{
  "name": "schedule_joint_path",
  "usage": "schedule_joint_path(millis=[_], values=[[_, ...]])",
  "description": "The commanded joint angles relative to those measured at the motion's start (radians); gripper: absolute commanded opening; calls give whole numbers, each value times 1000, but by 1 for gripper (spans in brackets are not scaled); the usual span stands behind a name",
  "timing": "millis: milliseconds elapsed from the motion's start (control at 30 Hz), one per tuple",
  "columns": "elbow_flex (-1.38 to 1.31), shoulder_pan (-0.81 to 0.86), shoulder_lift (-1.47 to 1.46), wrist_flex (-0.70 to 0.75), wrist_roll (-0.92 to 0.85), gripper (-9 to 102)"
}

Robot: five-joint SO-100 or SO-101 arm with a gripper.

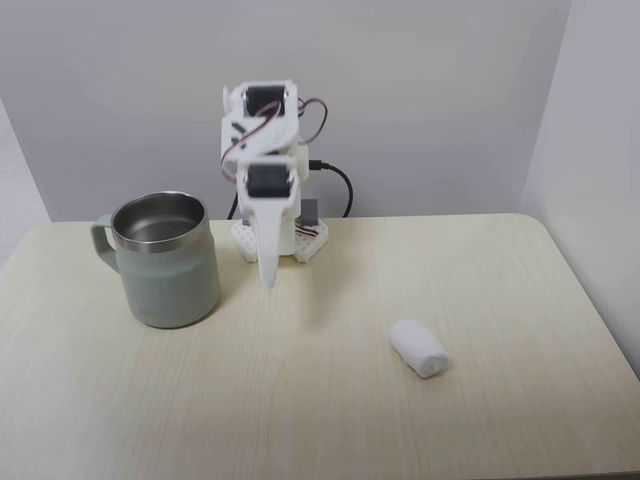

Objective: Grasp a dressing and put it in the cup.

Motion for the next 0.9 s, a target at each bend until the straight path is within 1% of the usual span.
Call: schedule_joint_path(millis=[0,133,233,333,533,633,733,867], values=[[155,-51,67,44,-63,0],[379,-127,311,75,-160,0],[598,-175,546,140,-255,4],[815,-219,749,225,-357,8],[1204,-319,1147,459,-584,14],[1296,-374,1287,537,-712,17],[1302,-439,1378,575,-822,18],[1316,-511,1503,606,-894,19]])
